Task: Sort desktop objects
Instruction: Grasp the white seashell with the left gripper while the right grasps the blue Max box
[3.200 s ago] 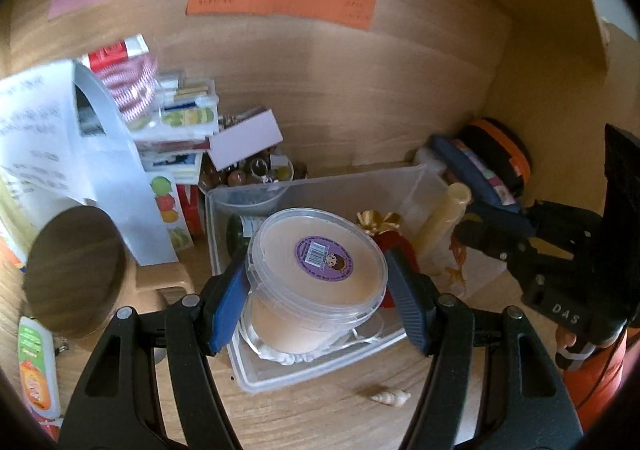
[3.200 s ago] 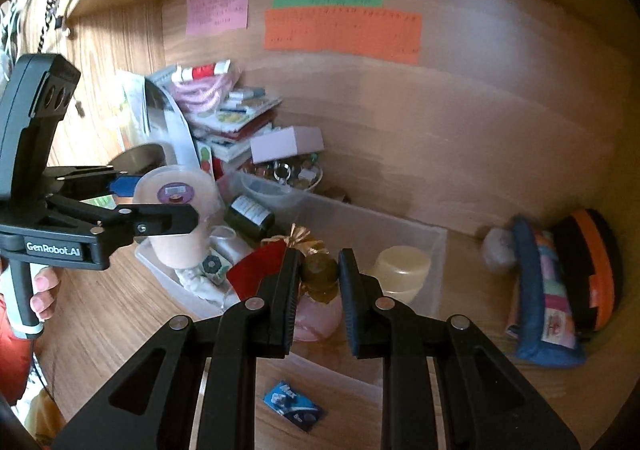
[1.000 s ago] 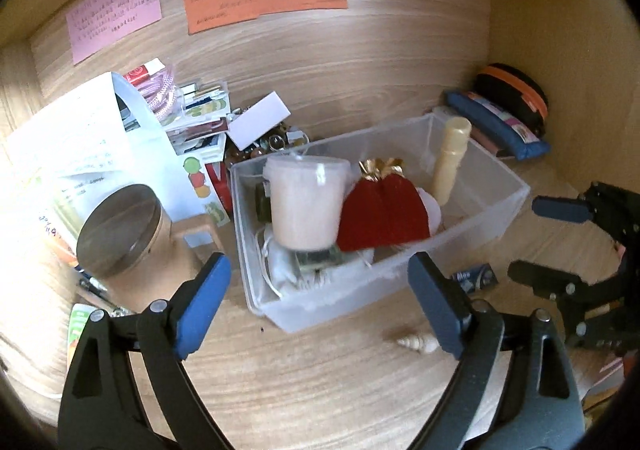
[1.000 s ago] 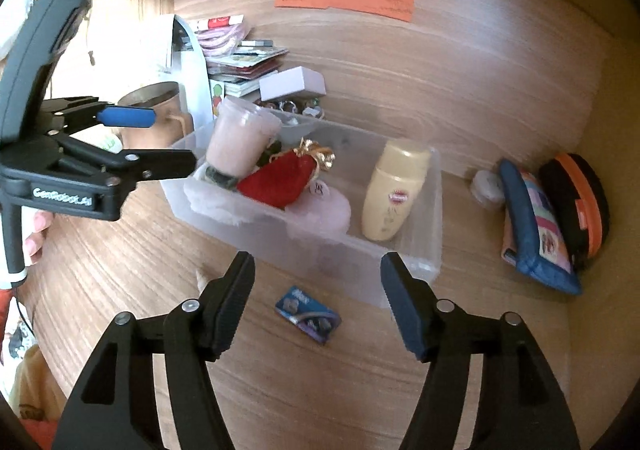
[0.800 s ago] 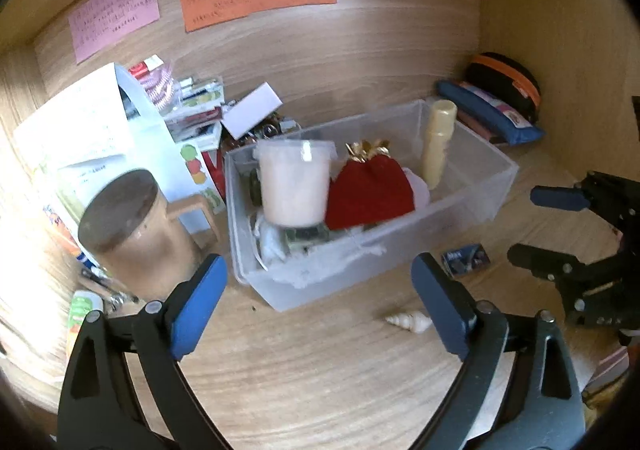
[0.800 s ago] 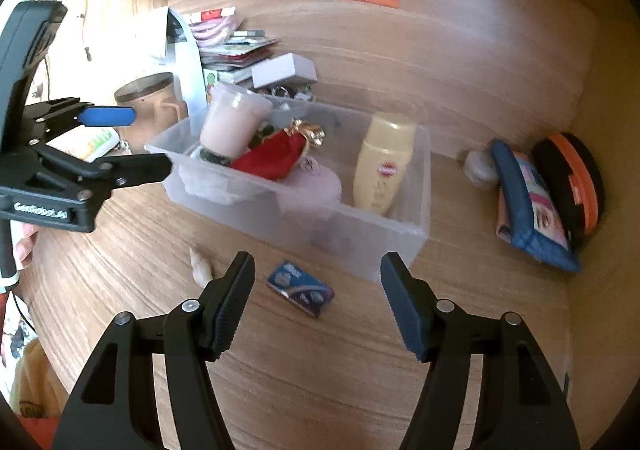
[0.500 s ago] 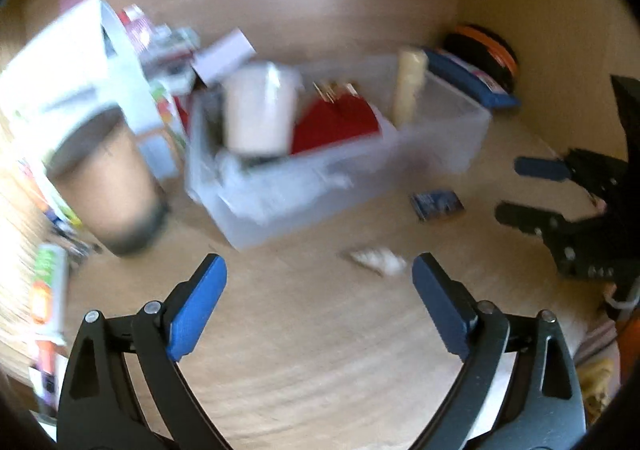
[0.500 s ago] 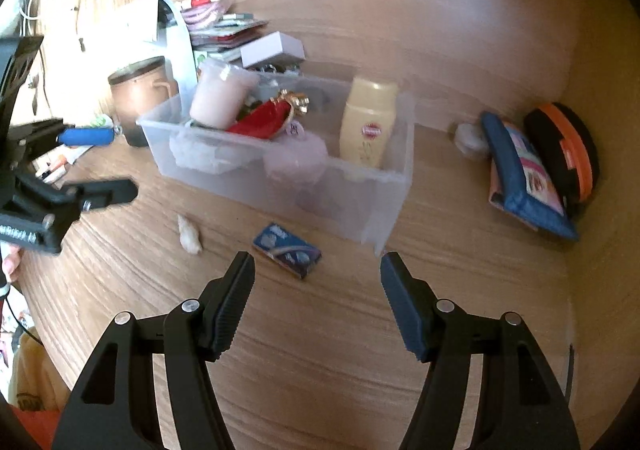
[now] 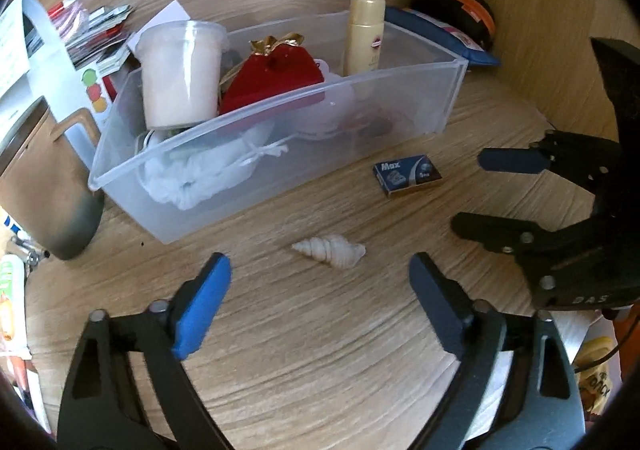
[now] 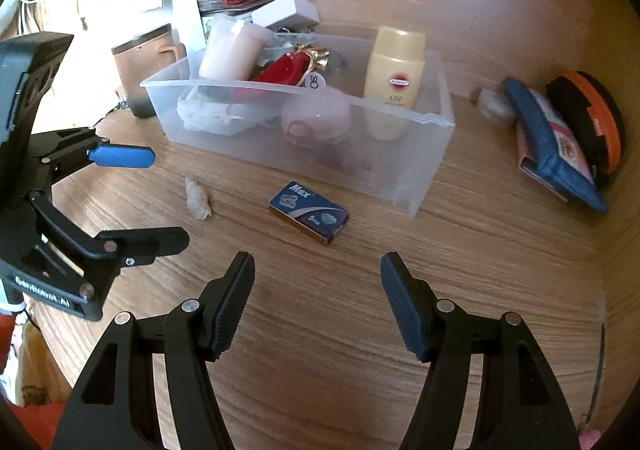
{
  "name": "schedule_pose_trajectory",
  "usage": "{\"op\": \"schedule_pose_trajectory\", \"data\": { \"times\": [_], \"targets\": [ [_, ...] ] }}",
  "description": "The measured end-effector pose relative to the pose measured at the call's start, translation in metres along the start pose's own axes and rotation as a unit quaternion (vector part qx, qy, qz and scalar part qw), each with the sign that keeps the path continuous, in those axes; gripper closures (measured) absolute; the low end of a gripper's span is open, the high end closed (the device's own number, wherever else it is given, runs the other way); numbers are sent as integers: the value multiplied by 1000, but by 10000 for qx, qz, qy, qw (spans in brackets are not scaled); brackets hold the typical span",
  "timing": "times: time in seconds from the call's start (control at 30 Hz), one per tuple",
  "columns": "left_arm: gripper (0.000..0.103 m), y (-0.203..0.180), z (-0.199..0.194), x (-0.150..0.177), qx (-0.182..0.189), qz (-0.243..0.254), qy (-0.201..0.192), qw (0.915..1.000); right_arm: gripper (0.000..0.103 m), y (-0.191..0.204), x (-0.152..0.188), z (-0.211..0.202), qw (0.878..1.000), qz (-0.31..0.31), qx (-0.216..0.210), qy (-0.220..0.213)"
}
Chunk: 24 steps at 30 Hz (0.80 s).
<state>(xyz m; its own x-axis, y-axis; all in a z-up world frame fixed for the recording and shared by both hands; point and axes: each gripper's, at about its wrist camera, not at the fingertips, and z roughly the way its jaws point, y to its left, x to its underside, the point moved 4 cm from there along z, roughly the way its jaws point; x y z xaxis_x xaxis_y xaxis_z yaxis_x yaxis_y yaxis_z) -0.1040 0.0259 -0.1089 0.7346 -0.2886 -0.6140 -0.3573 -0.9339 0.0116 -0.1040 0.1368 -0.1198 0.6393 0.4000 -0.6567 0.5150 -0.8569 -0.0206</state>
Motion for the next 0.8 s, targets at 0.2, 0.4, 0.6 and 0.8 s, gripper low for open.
{"op": "schedule_pose_trajectory", "data": {
  "times": [0.2,0.4,0.6,0.8],
  "targets": [
    [38,-1,9,-3,81,121,133,9998,43,5,-9,16,9999,-11,-10,146],
    [43,2,12,-6,114,135,59,9998,43,8,-18,28,9996,-4,-21,294],
    [47,2,15,-4,144,128,37,9998,42,7,-22,35,9993,85,-100,339],
    [55,5,14,-4,159,122,-26,9998,42,9,-26,40,9993,7,-50,357]
  ]
}}
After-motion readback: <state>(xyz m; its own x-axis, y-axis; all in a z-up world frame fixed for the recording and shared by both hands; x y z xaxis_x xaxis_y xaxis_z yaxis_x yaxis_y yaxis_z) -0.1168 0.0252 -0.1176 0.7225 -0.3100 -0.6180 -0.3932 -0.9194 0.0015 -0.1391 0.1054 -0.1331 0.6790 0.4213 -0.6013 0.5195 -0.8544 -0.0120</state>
